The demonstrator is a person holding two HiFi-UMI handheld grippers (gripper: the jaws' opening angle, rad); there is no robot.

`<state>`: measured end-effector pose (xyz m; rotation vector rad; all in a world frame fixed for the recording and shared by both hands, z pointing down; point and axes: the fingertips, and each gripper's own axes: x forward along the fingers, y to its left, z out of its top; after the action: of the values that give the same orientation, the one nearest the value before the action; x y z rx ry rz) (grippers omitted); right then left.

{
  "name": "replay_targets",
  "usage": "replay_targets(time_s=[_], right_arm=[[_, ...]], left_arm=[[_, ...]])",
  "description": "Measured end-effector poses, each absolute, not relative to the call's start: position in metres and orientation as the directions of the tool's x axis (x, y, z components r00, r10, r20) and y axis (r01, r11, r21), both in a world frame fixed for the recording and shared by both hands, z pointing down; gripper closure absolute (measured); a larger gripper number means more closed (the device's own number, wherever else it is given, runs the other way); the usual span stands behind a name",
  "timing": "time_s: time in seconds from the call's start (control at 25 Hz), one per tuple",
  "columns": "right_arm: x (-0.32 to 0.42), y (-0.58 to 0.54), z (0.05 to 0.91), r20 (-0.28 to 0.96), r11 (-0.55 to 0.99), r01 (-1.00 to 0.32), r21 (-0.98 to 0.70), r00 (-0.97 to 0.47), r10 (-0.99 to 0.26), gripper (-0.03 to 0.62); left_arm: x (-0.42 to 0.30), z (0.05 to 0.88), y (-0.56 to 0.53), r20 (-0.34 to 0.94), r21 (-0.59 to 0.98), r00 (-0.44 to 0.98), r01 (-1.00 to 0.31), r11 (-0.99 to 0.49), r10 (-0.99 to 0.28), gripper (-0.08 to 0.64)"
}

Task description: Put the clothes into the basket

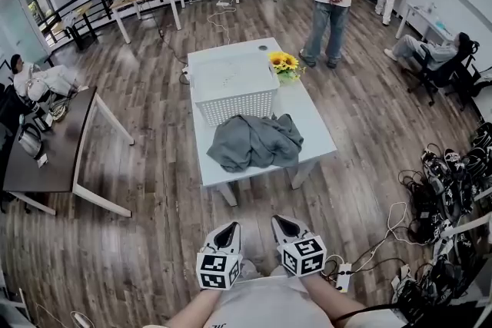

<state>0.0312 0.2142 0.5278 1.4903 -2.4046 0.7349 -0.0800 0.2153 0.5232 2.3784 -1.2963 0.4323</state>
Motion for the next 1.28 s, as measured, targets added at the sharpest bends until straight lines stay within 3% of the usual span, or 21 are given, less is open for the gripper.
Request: replay_targets(time_s=[0.56,1.28], right_arm=[[0.027,0.139,0.545,0.441,0.359,-0.874,-0.327,-0.477,-0.760,0.580],[0.068,-0.035,0.527,0.421,0.523,-0.794,-0.309,-0.607,-0.674,0.580]], left_arm=[[-0.084,0.538,0.139,0.459,0.221,0.509,-0.859,-0.461,-0.728,0.548],[-0.029,0.521,-0.023,0.452,0.224,0.411,-0.911,-0.346,-0.792,0.548]])
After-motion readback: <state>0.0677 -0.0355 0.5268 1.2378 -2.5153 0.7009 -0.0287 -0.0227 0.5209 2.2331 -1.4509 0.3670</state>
